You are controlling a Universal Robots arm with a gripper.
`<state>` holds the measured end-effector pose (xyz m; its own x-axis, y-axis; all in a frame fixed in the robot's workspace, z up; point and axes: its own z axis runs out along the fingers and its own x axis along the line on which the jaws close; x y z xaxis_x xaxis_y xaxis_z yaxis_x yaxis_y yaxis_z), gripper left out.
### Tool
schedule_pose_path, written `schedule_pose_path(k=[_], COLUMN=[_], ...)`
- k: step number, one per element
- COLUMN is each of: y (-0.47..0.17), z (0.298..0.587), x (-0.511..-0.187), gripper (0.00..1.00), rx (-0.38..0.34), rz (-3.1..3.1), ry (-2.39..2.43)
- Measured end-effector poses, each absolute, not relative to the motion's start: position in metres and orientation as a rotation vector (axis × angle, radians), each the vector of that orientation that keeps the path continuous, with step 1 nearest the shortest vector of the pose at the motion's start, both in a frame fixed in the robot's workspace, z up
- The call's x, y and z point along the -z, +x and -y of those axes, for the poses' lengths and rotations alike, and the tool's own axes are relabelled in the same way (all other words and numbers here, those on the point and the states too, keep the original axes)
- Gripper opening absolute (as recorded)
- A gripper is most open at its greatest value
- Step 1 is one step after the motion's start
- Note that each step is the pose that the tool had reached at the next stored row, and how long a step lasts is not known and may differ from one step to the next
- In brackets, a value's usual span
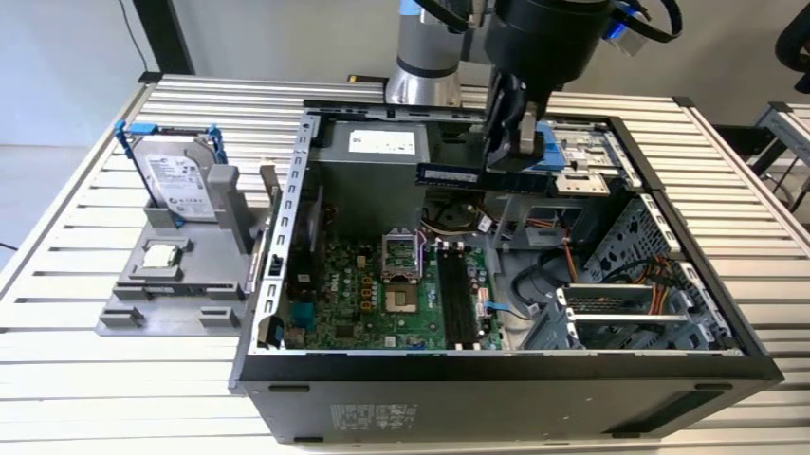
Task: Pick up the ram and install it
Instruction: 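Pick up the ram and move it above insertion slot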
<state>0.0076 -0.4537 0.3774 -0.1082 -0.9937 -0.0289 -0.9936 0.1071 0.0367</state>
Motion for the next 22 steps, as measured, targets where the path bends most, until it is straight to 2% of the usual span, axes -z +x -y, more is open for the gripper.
schedule_pose_path(k=[22], y=[0.022], z=[0.447], x=[-0.377], gripper=[0.0], rx=[0.072], rz=[2.334], ry=[2.096])
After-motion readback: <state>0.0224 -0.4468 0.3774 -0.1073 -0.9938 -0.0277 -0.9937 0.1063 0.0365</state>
